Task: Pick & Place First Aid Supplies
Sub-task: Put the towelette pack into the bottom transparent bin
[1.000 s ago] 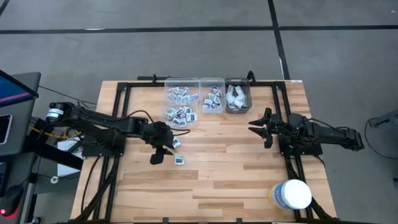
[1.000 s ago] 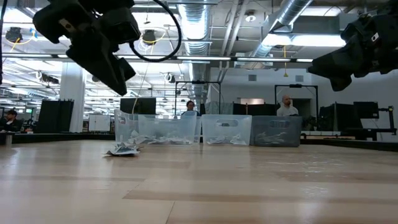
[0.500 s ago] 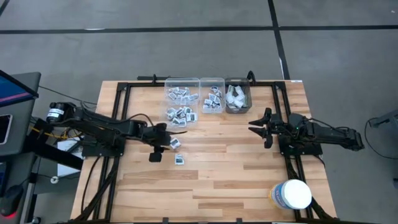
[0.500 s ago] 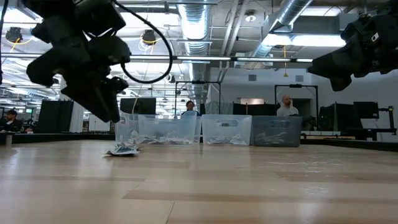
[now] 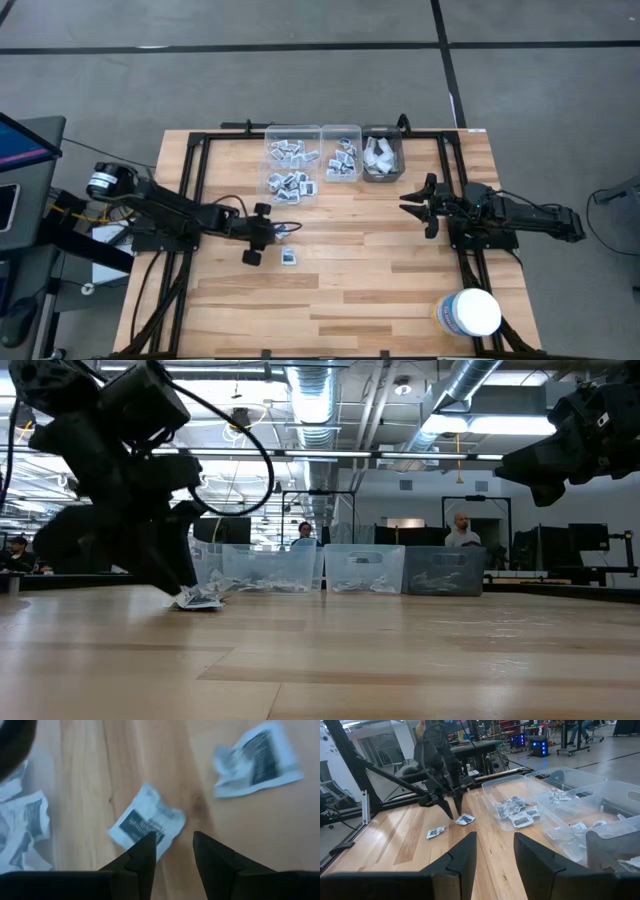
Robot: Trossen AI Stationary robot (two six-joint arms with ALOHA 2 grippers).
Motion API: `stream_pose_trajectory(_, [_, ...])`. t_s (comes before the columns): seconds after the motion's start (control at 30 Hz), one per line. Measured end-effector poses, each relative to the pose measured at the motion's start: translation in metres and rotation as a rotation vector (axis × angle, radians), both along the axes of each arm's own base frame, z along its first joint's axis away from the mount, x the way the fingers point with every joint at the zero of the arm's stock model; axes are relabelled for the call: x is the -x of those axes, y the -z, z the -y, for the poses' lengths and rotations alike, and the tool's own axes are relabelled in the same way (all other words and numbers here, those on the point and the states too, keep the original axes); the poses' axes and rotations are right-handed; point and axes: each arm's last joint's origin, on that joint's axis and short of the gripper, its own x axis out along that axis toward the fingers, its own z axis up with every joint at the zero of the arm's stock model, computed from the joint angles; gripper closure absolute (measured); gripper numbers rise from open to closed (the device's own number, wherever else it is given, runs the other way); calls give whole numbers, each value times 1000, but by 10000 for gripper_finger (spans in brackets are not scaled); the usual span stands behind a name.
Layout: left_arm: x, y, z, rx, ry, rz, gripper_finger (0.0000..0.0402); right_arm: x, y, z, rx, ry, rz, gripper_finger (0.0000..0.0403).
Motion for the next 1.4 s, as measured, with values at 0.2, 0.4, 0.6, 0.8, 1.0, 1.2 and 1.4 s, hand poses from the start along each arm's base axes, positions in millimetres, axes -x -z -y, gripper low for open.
stream_pose_trajectory(0.2, [-6,9,1,-6,-16,-16,270,0,0,0,0,0,0,278])
stream_pose_trajectory(0.4, [-9,13,1,-3,-23,-24,270,0,0,0,0,0,0,278])
stream_pose_trajectory(0.6, [-10,18,3,19,3,-52,305,0,0,0,0,0,0,278])
stream_pose_trajectory(0.8, [-8,18,6,40,4,-57,392,0,0,0,0,0,0,278])
stream_pose_trajectory(1.0, [-5,11,5,41,7,-25,395,0,0,0,0,0,1,278])
stream_pose_trajectory(1.2, [-1,-2,3,-87,25,39,396,0,0,0,0,0,1,278])
stream_pose_trajectory(1.4, [3,-16,3,-313,34,94,395,0,0,0,0,0,1,278])
